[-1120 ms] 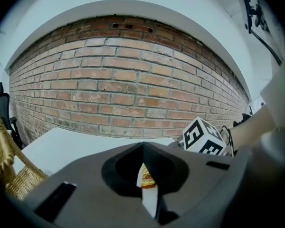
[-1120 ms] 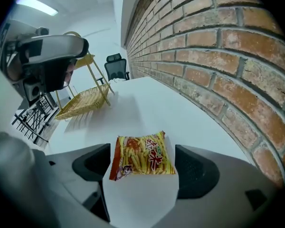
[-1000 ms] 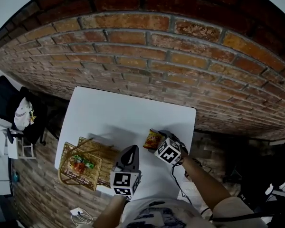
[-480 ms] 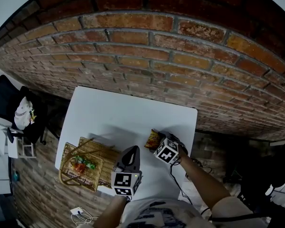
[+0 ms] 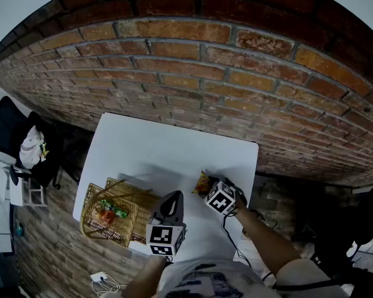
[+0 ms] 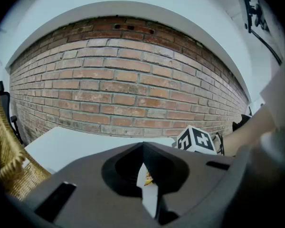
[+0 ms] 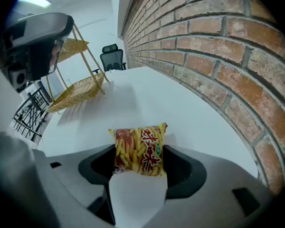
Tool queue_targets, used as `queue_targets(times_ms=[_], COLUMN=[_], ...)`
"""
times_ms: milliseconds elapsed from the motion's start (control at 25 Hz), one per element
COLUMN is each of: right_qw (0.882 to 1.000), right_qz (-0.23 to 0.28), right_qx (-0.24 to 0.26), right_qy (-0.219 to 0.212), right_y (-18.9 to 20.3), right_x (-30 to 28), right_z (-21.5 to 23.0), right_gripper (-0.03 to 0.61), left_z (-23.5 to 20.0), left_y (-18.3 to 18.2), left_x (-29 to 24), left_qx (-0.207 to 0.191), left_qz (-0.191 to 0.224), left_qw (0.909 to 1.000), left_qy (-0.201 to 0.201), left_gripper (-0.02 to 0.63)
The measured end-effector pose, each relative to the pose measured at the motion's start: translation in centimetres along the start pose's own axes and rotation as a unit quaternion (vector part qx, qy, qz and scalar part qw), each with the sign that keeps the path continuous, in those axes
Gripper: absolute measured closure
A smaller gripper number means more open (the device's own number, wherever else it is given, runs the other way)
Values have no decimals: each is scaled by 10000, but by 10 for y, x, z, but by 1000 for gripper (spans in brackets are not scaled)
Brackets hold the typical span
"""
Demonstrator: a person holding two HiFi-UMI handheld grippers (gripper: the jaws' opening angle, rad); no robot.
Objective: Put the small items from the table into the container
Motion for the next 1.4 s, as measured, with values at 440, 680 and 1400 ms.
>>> queue_targets(times_ms=[440,680,1400], right_qw=[9998,9988,9809], right_qz=[82,253,1122], right_qx=[-189,-396,-1274], right_qy=[80,163,950], right_y=[8,16,17], right_x=[17,39,126], right_z=[-16,-30,-93], right_gripper=[312,313,313], left_z=[-1,6,15], left_y=[0,-2,-6], left_x=[24,42,117], left_qx=[-40,-76,-572], left_qz=[156,158,576], left_qw=[9998,9998,9963], left_qy=[-106,-67,283], left_gripper=[565,565,565])
Point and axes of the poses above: the fingertips, and each gripper's own axes: x backward along the fingers, z to its right, y out of its underside, the point moved 6 cm from there along x, backward along the fingers, and after that the axes turned 6 degrees about -z, right-handed, at the moved point
